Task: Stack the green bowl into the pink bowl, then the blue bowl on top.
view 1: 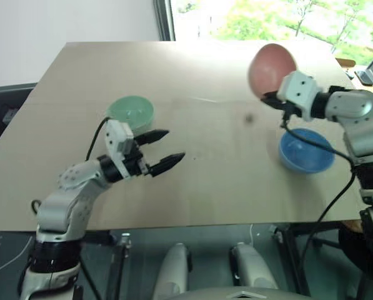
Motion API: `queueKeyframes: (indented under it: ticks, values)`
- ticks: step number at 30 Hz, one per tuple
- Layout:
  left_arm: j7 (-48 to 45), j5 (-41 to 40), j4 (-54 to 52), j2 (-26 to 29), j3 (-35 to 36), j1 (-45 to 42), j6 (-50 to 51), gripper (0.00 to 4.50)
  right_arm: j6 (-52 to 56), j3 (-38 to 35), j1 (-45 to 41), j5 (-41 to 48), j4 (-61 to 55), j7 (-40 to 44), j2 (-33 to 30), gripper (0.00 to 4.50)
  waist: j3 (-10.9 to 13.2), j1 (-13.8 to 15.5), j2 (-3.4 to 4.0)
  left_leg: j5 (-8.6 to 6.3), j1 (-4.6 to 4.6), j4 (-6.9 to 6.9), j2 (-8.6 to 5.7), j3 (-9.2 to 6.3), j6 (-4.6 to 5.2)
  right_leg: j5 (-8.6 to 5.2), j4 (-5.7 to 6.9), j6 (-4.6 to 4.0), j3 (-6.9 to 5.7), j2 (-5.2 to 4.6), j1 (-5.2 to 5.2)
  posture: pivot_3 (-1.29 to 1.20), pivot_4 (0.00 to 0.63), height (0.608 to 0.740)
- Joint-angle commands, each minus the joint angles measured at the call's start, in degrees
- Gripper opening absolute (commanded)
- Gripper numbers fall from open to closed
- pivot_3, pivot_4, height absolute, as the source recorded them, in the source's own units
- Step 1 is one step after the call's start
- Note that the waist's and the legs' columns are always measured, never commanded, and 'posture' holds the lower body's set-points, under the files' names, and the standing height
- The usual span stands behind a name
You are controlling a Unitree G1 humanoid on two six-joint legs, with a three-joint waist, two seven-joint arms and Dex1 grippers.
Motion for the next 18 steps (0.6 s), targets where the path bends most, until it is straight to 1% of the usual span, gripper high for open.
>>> queueKeyframes:
  ticks: [1, 3, 9, 11, 14, 16, 18]
  values:
    - [-3.6, -1.82, -1.99, 5.03, 5.29, 2.77, 0.24, 4.5, 6.01, 3.95, 0.79, 0.67, -6.58, -0.56, 4.94, 0.1, -0.01, -0.1, -0.02, 0.0, 0.01, 0.0, 0.0, 0.0, 0.0, 0.0, 0.0, 0.0, 0.0, 0.0, 0.01, 0.0, 0.15, 0.74]
    - [-4.0, -2.09, -1.72, 5.91, 5.67, 2.86, 0.02, 4.5, 6.87, 5.44, 1.42, -0.22, -6.17, -0.59, 6.45, 0.1, -0.01, 0.04, -0.02, 0.0, 0.04, -0.01, 0.0, -0.05, 0.0, -0.01, 0.03, -0.01, -0.06, 0.02, 0.03, 0.0, 0.15, 0.74]
    - [-2.5, -2.19, -2.95, 5.07, 5.14, 2.58, -0.34, 4.5, 10.7, 8.86, 1.94, 0.26, -5.53, 0.76, 9.22, 0.1, 0.01, 0.78, -0.01, 0.0, 0.04, 0.03, -0.03, -0.1, -0.01, -0.01, 0.03, -0.01, -0.12, 0.01, 0.06, 0.0, 0.15, 0.74]
    - [-1.84, -2.25, -3.72, 4.32, 4.72, 2.91, -0.45, 4.5, 9.71, 10.7, 1.73, -1.64, -2.95, 0.51, 9.78, 0.1, 0.01, 0.75, -0.01, 0.0, 0.04, -0.01, -0.01, -0.12, -0.01, -0.01, 0.03, -0.02, -0.13, 0.04, 0.04, 0.0, 0.15, 0.74]
    - [-1.09, -2.46, -4.67, 3.26, 4.21, 3.13, -0.27, 4.5, 9.94, 11.37, 0.44, -2.87, 0.98, -0.2, 10.72, 0.1, 0.01, 0.68, -0.02, 0.01, 0.05, -0.01, 0.01, -0.09, -0.01, 0.0, 0.03, -0.02, -0.11, 0.05, 0.05, 0.0, 0.15, 0.74]
    - [-1.16, -2.32, -4.8, 3.07, 3.86, 3.16, -0.41, 4.5, 10.12, 11.88, -0.17, -3.48, 2.46, 0.61, 10.47, 0.55, 0.01, 0.69, -0.02, 0.01, 0.04, -0.01, 0.0, -0.09, -0.01, 0.0, 0.03, -0.02, -0.11, 0.05, 0.04, 0.0, 0.15, 0.74]
    - [-1.86, -1.53, -4.27, 3.46, 3.23, 2.92, -1.05, 4.5, 10.96, 12.33, -0.11, -3.36, 1.68, 2.72, 9.51, 1.21, 0.01, 0.73, -0.02, 0.01, 0.05, -0.01, 0.0, -0.1, -0.01, 0.0, 0.03, -0.02, -0.12, 0.05, 0.04, 0.0, 0.15, 0.74]
